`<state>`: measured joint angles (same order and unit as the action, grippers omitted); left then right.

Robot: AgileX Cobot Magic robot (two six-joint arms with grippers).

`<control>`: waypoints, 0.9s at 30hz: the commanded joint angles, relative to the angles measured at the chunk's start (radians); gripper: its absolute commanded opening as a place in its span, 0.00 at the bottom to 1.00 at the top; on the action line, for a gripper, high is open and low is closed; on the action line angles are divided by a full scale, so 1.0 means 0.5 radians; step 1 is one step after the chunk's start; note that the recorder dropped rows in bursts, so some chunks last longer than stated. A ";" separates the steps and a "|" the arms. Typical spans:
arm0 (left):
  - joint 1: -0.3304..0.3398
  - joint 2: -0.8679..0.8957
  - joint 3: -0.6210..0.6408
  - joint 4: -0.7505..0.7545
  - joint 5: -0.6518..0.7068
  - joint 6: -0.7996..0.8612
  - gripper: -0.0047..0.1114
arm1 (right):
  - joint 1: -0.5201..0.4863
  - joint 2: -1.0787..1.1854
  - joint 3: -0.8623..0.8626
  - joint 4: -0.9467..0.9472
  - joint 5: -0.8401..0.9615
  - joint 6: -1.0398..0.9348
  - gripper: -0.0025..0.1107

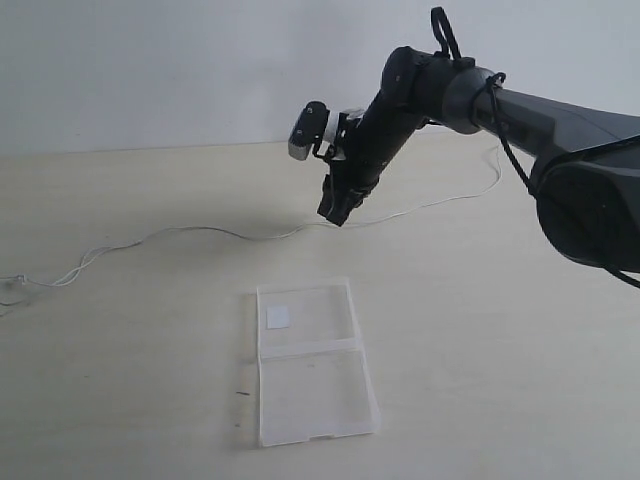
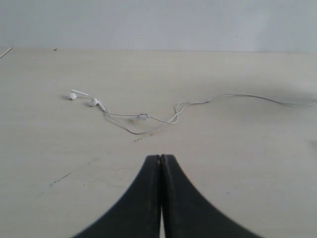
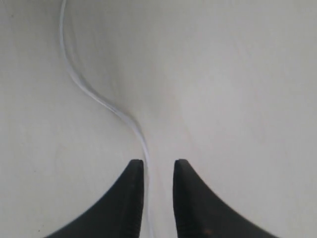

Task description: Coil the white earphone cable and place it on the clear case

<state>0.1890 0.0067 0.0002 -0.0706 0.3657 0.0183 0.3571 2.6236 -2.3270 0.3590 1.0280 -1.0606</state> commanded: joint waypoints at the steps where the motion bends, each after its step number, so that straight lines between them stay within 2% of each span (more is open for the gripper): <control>1: -0.010 -0.013 0.000 -0.018 -0.023 0.009 0.04 | -0.005 -0.008 0.009 0.075 -0.006 -0.010 0.23; 20: -0.010 -0.013 0.000 -0.018 -0.023 0.009 0.04 | -0.005 0.131 0.013 0.102 -0.024 -0.010 0.23; 27: -0.010 -0.013 0.000 -0.018 -0.023 0.009 0.04 | -0.005 0.188 0.013 -0.012 -0.103 0.033 0.23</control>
<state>0.1890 0.0067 0.0002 -0.0706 0.3657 0.0183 0.3571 2.6810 -2.3296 0.4309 0.9895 -1.0444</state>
